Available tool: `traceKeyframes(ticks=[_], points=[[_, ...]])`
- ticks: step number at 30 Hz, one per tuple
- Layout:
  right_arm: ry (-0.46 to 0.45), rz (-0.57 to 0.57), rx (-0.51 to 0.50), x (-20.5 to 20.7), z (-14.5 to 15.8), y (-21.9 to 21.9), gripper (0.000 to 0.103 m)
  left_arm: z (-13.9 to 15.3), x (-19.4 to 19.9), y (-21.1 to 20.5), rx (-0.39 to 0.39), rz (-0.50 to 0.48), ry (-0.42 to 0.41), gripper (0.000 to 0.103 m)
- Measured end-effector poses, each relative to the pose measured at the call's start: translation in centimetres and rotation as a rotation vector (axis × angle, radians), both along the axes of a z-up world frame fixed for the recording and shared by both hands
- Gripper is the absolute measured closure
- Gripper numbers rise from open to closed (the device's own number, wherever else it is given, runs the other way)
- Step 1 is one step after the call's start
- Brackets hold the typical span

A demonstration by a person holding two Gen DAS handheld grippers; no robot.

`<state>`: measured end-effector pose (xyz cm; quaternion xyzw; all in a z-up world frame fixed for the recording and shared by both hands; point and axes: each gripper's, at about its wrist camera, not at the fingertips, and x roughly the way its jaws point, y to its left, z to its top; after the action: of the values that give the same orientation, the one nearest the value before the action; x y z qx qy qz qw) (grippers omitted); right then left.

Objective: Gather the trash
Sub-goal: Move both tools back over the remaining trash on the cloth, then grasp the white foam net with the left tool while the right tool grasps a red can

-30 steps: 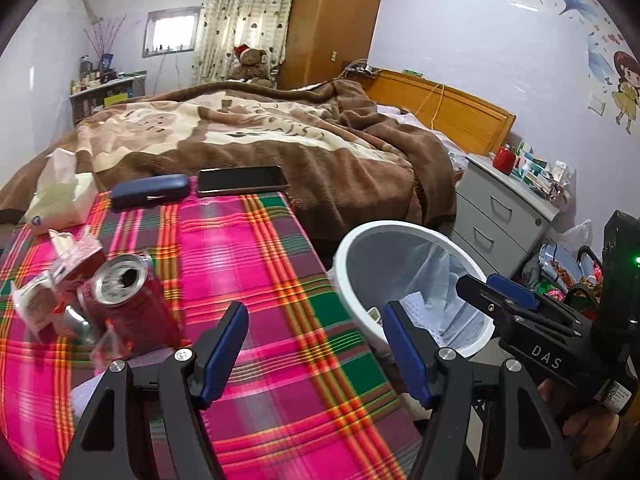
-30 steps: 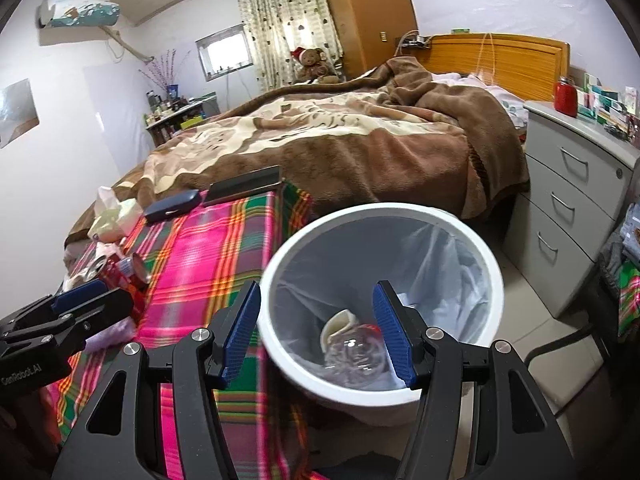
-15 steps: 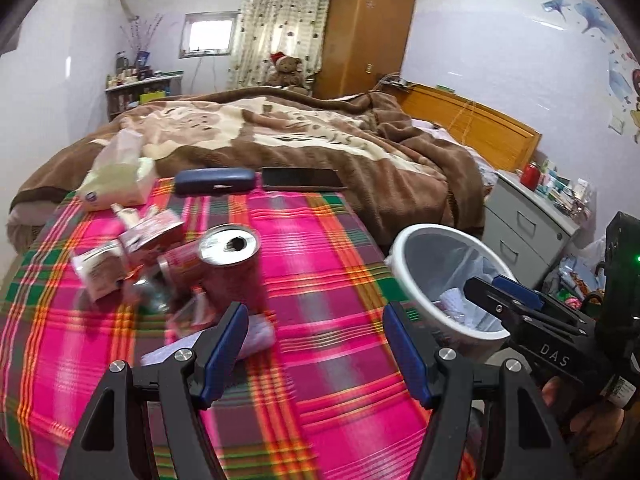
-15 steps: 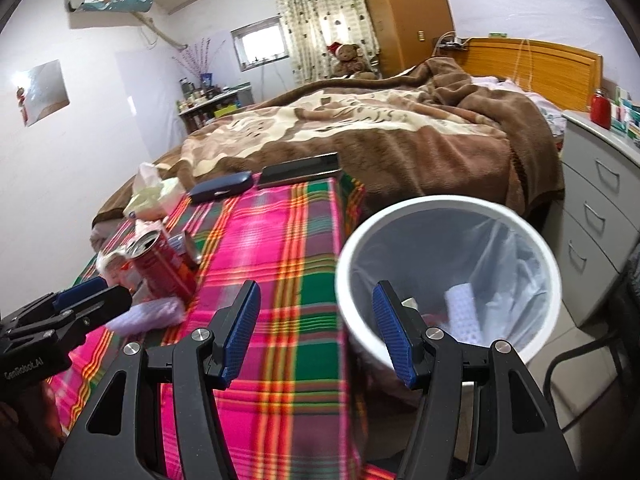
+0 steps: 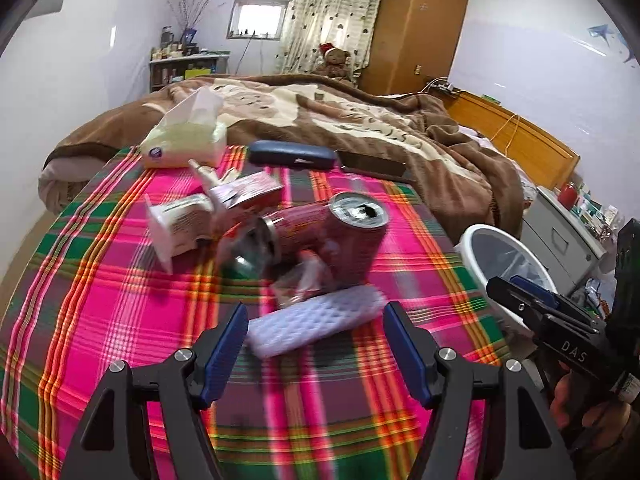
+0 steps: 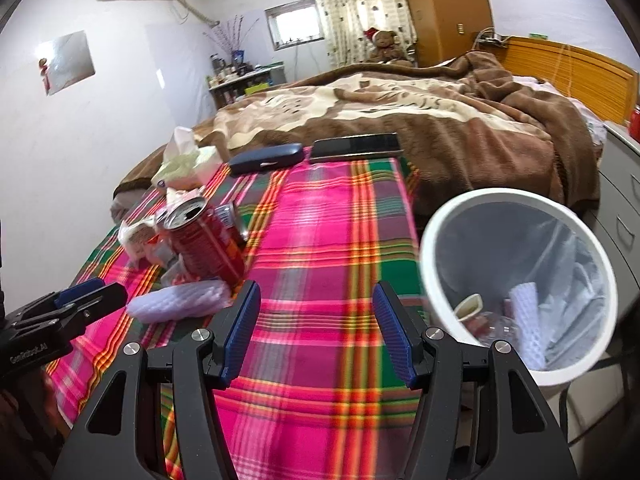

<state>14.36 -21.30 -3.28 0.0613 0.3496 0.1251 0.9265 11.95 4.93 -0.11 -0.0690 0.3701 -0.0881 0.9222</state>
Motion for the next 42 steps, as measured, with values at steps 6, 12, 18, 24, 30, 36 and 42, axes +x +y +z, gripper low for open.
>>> traceKeyframes(ticks=[6,12,18,24,30,36,42], points=[[0.005,0.041,0.009,0.9,0.0,2.1,0.043,-1.6,1.1,1.6,0.016,-0.016,0.038,0.034],[0.002,0.111,0.001,1.7,0.0,4.6,0.043,-3.0,2.6,1.9,0.011,-0.070,0.061,0.034],[-0.004,0.140,-0.001,2.5,0.3,5.7,0.043,-4.5,3.9,1.1,0.018,-0.137,0.103,0.033],[0.011,0.141,0.031,3.4,0.1,6.3,0.043,-5.0,4.1,-0.1,0.039,-0.187,0.109,0.033],[0.020,0.161,0.030,3.9,-0.3,7.4,0.043,-4.9,3.1,0.0,0.059,-0.194,0.108,0.060],[0.035,0.184,0.010,4.3,-0.7,8.7,0.043,-5.3,1.1,2.2,0.065,-0.156,0.112,0.062],[0.029,0.189,-0.016,4.6,-0.8,9.8,0.042,-5.4,-0.8,4.9,0.057,-0.073,0.123,0.062]])
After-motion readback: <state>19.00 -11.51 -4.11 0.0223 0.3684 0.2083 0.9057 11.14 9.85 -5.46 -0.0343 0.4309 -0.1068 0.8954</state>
